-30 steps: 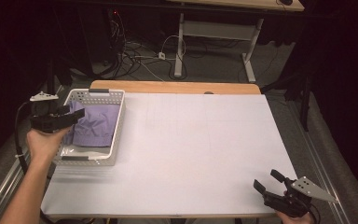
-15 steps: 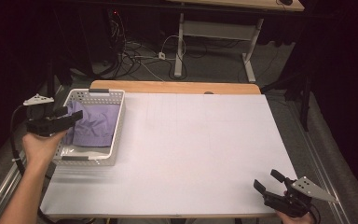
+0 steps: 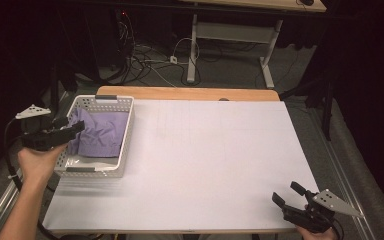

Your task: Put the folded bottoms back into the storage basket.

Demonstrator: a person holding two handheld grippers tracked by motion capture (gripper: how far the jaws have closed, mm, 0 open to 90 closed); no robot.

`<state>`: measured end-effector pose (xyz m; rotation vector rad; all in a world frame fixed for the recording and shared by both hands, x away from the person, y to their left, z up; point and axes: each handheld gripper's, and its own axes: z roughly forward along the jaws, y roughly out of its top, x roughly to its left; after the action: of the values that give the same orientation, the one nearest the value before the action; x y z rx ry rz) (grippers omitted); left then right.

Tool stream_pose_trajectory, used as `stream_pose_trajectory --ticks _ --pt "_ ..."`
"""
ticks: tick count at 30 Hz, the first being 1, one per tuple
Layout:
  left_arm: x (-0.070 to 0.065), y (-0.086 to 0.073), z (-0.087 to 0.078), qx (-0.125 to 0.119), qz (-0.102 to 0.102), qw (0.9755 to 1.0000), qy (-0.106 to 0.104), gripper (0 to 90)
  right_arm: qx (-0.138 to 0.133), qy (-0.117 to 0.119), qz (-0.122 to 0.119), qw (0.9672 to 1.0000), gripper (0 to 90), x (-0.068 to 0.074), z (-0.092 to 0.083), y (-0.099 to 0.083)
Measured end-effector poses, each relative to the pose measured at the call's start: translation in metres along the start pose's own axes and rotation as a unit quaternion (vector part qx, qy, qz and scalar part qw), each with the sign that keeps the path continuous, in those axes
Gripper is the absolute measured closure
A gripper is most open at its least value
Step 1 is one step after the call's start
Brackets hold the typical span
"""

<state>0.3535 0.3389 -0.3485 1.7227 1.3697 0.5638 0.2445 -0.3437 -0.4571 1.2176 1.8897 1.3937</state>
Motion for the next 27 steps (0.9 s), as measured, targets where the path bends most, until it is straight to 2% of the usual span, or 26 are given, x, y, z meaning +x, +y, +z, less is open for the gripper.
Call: stream_pose_trajectory --ticks 8,27 --pt "0.001 -0.004 -0.009 -0.009 -0.004 0.9999 -0.003 35.7 0.000 0.000 0.000 1.0000 18.2 0.000 0.000 0.000" --pt "-0.003 -0.017 -0.021 -0.014 0.004 0.9998 -0.015 35.7 0.000 0.000 0.000 1.0000 18.2 0.000 0.000 0.000"
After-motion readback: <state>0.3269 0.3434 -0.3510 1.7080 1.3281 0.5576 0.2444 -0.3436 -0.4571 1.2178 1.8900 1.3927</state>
